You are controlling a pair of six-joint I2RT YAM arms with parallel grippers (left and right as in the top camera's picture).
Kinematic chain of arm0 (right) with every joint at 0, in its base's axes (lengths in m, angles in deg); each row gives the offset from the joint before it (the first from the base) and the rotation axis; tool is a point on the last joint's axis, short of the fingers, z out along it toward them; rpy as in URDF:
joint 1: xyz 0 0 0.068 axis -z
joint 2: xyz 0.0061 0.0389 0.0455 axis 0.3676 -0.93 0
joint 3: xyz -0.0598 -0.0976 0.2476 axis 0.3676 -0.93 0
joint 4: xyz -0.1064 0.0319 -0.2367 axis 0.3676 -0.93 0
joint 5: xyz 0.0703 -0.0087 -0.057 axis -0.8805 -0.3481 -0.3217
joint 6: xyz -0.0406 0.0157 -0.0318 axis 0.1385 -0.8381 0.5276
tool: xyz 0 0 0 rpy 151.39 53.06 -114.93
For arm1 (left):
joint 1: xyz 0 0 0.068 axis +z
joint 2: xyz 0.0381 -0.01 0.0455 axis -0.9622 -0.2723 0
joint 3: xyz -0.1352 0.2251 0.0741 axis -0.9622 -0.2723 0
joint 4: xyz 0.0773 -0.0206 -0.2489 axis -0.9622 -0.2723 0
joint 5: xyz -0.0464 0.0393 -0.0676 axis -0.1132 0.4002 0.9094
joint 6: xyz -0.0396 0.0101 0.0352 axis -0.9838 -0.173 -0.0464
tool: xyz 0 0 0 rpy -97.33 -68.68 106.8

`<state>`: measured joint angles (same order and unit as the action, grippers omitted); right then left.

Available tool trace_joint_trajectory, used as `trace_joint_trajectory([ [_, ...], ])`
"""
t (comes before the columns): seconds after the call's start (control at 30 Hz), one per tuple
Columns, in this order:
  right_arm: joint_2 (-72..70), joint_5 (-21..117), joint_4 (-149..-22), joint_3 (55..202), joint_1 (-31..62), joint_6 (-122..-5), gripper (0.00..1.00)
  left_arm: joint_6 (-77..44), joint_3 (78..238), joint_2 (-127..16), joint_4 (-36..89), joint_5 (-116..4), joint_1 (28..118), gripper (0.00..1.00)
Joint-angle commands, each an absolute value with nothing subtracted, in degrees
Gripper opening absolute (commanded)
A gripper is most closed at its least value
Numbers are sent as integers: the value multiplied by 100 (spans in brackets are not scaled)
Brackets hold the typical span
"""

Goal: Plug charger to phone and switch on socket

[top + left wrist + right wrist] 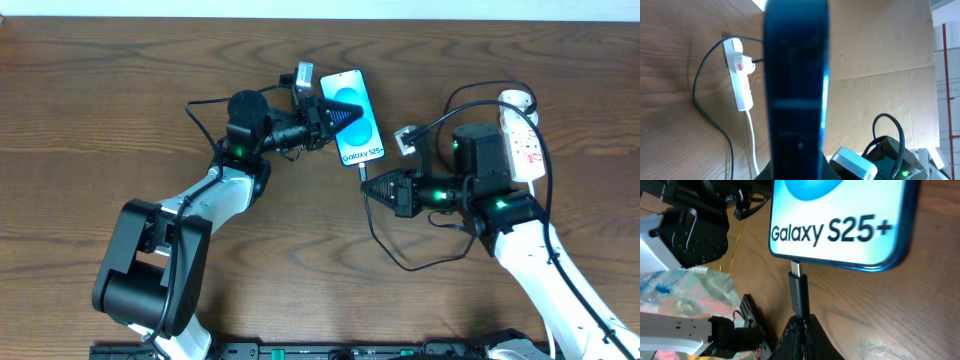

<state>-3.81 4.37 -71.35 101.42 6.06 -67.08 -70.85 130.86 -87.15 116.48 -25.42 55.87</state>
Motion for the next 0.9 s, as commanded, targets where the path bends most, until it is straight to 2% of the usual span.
trace_joint_trajectory([
  [0.0,-291,526,-7142,10149,578,-6789,1,-6803,13237,-8636,11738,-2420,5576,8],
  [0.37,-291,592,-7511,10149,582,-6714,1,-6292,13237,-8636,11742,-2271,5819,8],
  [0.53,-291,1733,-8217,10149,582,-6577,1,-5929,13237,-8636,11740,-2590,5952,7],
  [0.67,-291,1859,-8278,10149,582,-6242,1,-6016,13237,-8636,11806,-3058,5950,8],
  [0.87,-291,1875,-8304,10149,576,-6336,1,-6759,13237,-8636,13065,-3089,5952,7],
])
